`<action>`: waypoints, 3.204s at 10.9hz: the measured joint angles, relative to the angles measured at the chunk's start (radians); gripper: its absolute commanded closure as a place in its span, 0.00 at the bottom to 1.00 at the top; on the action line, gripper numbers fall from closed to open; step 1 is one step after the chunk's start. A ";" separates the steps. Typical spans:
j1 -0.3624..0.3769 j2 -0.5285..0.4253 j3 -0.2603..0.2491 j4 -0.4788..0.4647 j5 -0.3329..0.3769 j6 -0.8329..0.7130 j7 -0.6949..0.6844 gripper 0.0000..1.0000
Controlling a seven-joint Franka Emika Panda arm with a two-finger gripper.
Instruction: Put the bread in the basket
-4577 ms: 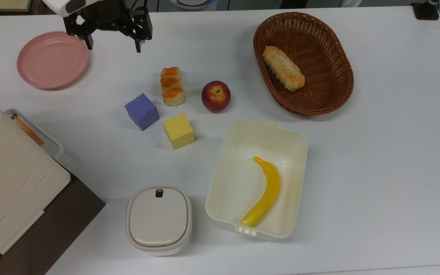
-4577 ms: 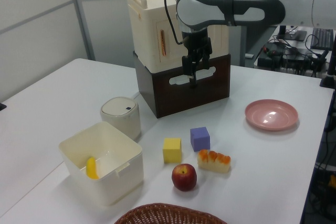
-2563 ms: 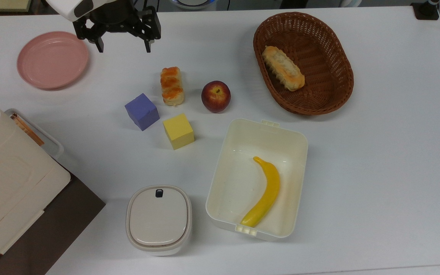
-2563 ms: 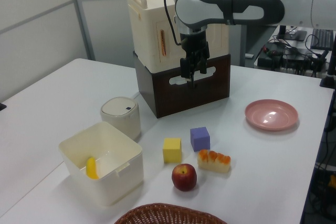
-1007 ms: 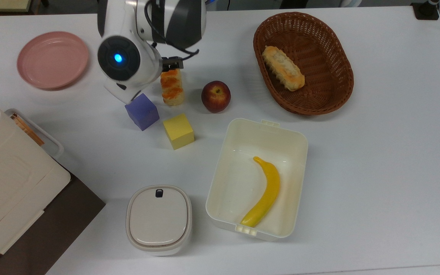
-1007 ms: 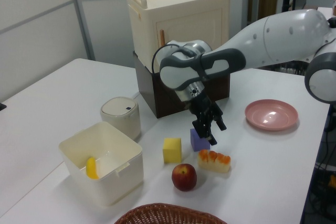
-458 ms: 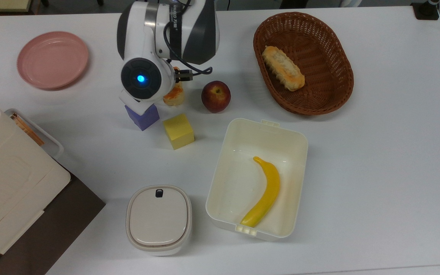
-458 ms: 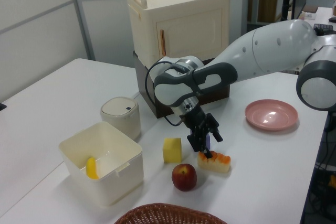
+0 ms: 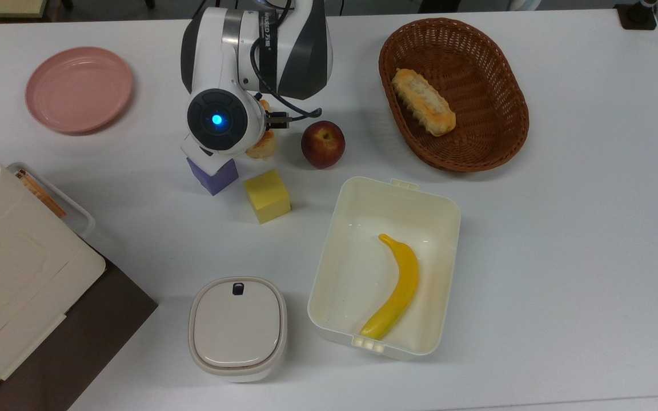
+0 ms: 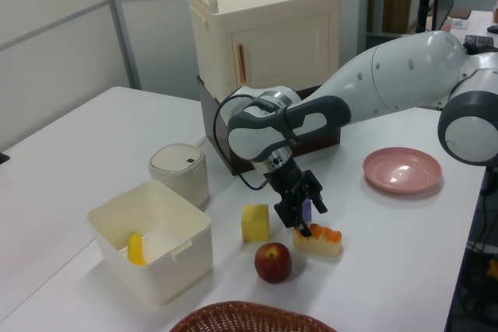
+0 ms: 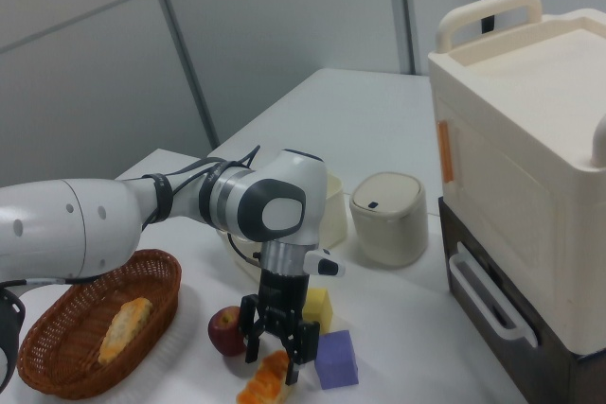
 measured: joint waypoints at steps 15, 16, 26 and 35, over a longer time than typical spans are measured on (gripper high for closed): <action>0.001 -0.036 0.000 0.002 0.000 0.007 0.008 1.00; 0.001 -0.057 0.000 0.020 0.000 -0.028 0.008 1.00; 0.278 -0.317 0.005 0.088 0.062 -0.170 0.164 0.93; 0.455 -0.320 -0.029 0.155 0.081 -0.139 0.317 0.00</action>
